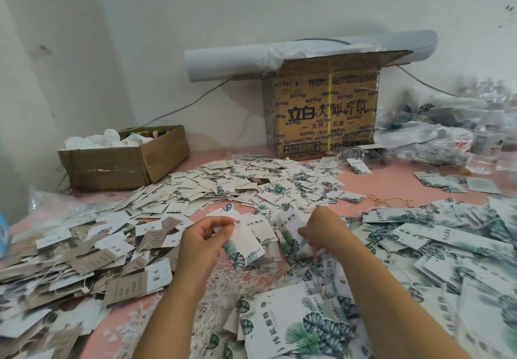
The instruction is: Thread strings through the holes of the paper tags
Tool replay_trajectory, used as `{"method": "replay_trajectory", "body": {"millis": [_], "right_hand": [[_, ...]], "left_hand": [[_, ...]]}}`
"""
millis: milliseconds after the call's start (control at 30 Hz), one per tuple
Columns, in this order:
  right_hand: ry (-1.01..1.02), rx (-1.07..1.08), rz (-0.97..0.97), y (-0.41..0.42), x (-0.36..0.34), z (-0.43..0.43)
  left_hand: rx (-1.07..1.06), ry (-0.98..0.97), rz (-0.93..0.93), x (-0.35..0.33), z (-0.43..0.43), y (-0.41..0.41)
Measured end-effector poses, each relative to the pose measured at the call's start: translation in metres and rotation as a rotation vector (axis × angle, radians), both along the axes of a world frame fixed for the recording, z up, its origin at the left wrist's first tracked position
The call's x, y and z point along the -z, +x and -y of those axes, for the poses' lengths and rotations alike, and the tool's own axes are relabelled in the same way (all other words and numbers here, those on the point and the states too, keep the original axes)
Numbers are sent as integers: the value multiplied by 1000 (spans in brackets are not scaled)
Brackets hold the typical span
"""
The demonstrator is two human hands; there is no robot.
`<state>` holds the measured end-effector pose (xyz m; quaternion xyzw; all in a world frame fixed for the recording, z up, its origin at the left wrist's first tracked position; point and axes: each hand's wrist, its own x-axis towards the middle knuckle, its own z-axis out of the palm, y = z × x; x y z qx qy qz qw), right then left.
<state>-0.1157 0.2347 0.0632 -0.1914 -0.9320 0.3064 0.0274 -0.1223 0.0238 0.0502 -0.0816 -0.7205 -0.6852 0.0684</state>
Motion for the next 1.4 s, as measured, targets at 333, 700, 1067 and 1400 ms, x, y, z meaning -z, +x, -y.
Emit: {"method": "replay_trajectory", "body": {"millis": [333,700,1067,1400], "right_hand": [[-282,-350,-120,27,-48,9],[-169,-458,-91,37,-57,21],[-368,-442,-435,29,-58,25],[-62,-519,-681,34,-66,29]], "left_hand": [[119,-18,43,-5,-9,5],[143,-52,-128,-14,-15,10],[180,-76,-239,-21,-15,15],[204,-123,-238,-24,-16,19]]}}
